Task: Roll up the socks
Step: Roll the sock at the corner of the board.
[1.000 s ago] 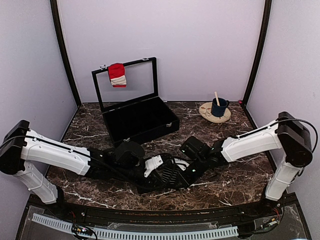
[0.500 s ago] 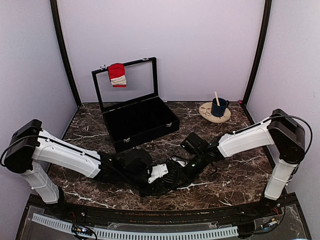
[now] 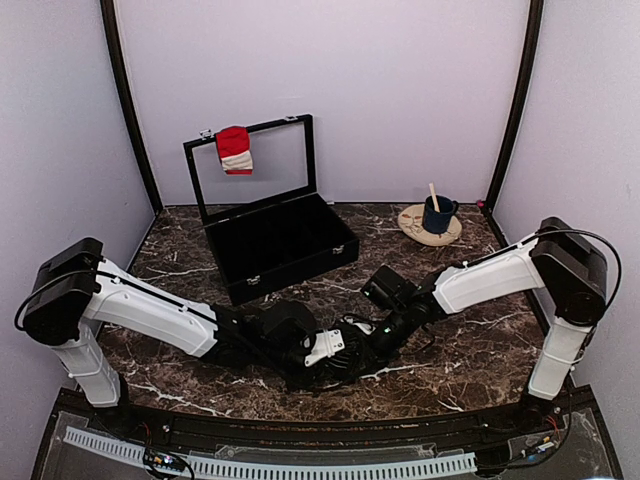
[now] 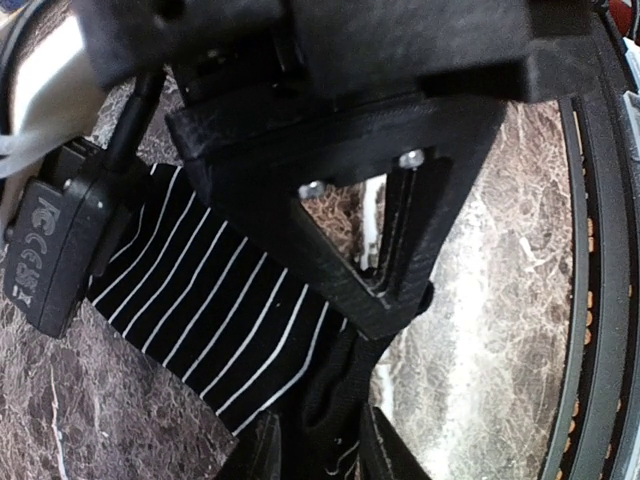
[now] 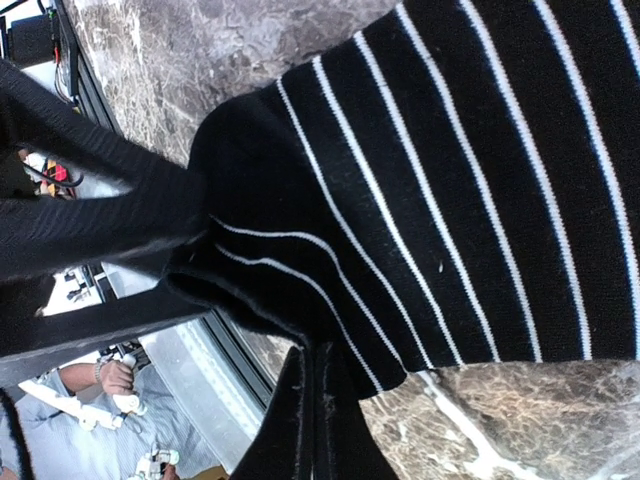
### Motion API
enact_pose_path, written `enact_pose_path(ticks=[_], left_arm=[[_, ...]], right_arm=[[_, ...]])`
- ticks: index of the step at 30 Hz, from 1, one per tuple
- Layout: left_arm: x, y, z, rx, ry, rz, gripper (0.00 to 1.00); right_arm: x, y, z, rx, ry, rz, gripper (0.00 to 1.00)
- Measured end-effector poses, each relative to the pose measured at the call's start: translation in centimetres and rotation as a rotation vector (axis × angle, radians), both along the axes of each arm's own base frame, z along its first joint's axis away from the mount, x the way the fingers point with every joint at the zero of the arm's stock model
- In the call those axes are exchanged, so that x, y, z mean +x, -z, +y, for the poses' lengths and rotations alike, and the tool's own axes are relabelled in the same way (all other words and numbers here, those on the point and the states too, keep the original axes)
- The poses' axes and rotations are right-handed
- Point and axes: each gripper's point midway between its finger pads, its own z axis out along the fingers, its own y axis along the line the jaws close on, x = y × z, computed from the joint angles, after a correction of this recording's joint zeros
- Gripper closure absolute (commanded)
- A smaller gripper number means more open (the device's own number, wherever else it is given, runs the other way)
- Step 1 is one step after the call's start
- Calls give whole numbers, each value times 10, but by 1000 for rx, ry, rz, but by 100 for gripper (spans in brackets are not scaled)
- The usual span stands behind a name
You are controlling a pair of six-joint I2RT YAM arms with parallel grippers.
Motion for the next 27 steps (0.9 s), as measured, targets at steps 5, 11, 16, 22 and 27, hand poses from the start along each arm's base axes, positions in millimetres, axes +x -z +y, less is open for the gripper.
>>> enact_pose_path(ticks=[5,11,16,22,27], left_arm=[[3,6,-2,18,-2,-9,71],[7,12,-4,31,-13,-21,71],[11,13,-4,29,-22,-24,74],[17,15,-3,22,-27,1,86],[26,15,1,1,-37,52,97]], right_arm=[[0,-1,0,2,0,5,100],[1,0,-2,-4,6,11,100],[1,0,-4,-13,9,18,100],[0,2,-6,-25,11,25,100],[1,3,-7,-36,14,28,100]])
